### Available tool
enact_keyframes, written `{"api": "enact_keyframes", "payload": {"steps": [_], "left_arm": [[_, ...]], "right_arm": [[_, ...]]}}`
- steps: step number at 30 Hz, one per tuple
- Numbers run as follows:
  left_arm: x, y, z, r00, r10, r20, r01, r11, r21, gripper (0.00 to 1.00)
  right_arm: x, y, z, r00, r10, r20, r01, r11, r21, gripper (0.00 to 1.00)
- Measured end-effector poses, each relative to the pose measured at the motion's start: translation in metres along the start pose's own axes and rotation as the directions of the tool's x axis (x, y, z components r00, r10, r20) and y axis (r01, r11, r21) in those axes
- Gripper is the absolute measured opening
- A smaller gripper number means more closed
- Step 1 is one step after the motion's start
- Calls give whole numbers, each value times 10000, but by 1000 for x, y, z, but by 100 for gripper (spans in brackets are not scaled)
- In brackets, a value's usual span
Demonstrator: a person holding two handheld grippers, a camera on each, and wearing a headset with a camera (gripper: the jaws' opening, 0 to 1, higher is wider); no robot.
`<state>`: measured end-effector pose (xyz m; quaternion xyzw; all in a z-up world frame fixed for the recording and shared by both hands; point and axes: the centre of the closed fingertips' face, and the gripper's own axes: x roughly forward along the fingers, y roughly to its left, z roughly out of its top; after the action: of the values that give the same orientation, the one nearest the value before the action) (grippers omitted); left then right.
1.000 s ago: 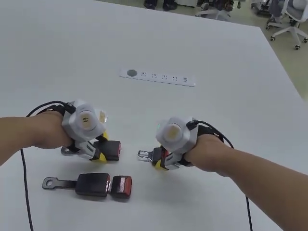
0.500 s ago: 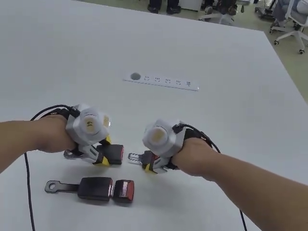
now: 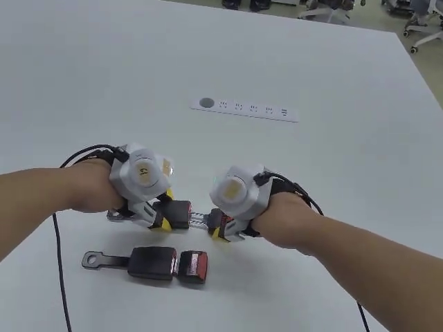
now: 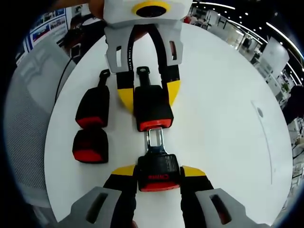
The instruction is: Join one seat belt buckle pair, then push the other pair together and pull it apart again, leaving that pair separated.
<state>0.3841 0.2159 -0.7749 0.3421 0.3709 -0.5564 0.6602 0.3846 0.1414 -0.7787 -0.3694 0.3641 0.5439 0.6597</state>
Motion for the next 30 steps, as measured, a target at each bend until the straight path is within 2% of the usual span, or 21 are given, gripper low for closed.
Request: {"api": "enact_keyframes", "payload": {"steps": [5,13,21,30], "left_arm": [[1,2,-2,10000,-44,14,44,10000,31,34],[1,1,0,10000,-69,53,69,10000,64,34],[1,-1,2,9996,-189,231,182,9994,305,34],[2,0,2,9996,-238,178,230,9989,419,33]], "right_arm": [[-1,1,3,9999,-98,59,101,9981,-615,32],[4,3,16,9979,100,643,-64,9984,-568,31],[2,2,17,9972,266,698,-211,9968,-774,30],[6,2,18,9965,467,696,-395,9940,-1023,29]]}}
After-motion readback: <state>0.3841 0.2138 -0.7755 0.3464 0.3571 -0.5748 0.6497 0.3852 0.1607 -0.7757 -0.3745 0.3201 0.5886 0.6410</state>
